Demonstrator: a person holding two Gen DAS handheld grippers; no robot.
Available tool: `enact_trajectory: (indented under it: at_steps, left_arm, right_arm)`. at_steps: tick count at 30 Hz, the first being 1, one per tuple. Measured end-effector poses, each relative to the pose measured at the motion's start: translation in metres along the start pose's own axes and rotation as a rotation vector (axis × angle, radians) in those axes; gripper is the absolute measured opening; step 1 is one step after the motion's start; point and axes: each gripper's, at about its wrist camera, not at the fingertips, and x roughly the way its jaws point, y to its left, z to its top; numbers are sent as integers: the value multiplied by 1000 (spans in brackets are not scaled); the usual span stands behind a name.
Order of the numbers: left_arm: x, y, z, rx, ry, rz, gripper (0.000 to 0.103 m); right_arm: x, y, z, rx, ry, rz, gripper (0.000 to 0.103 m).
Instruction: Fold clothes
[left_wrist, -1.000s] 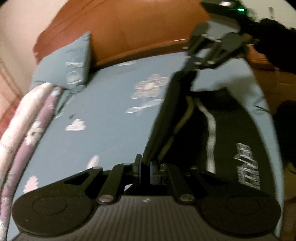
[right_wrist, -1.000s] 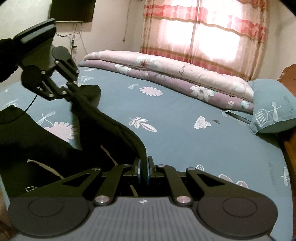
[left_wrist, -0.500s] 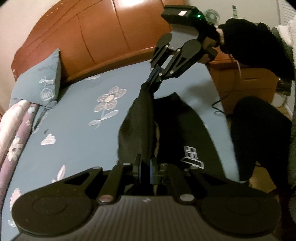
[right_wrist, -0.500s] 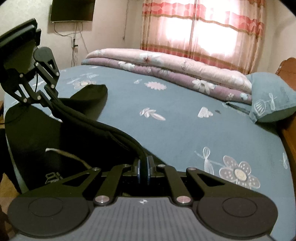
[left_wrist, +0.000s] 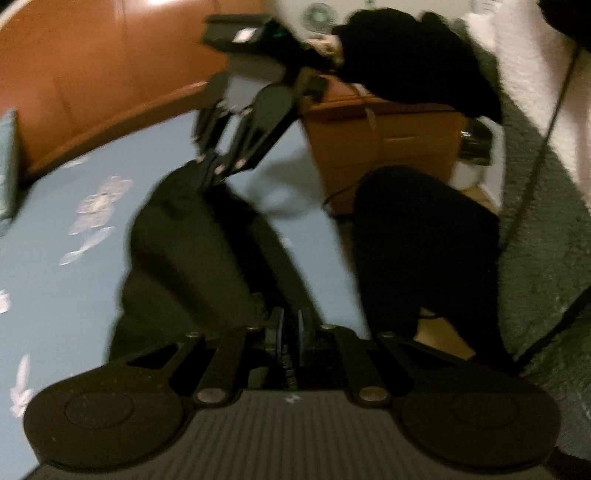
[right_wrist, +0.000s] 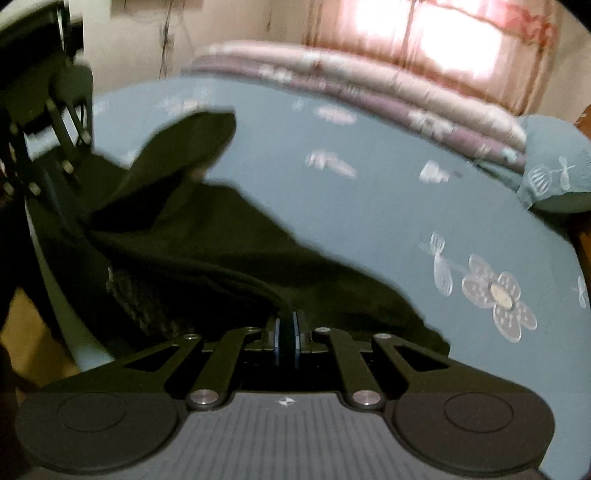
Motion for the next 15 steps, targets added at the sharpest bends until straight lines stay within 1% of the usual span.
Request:
enact_trajectory:
  at_steps: [2, 5, 7, 12, 14, 15]
  left_arm:
    - [17, -5, 2, 19, 51, -11, 5]
    - [34, -10, 2, 40, 95, -26, 6]
    - [38, -14, 0, 59, 99, -13, 9]
    - [33, -17, -10, 12, 99, 13, 11]
    - [29, -18, -15, -2, 95, 39, 11]
    - [26, -16, -17, -19, 96, 36, 12]
  right_arm:
    - [9, 4, -7, -14, 45, -3, 9]
    - [18, 9, -18, -22, 93, -6, 9]
    - [19, 11, -25, -18, 106, -3, 9]
    - [20, 15, -39, -14, 135, 12, 10]
    - [22, 13, -42, -11, 136, 17, 11]
    - [22, 12, -42, -10, 135, 16, 11]
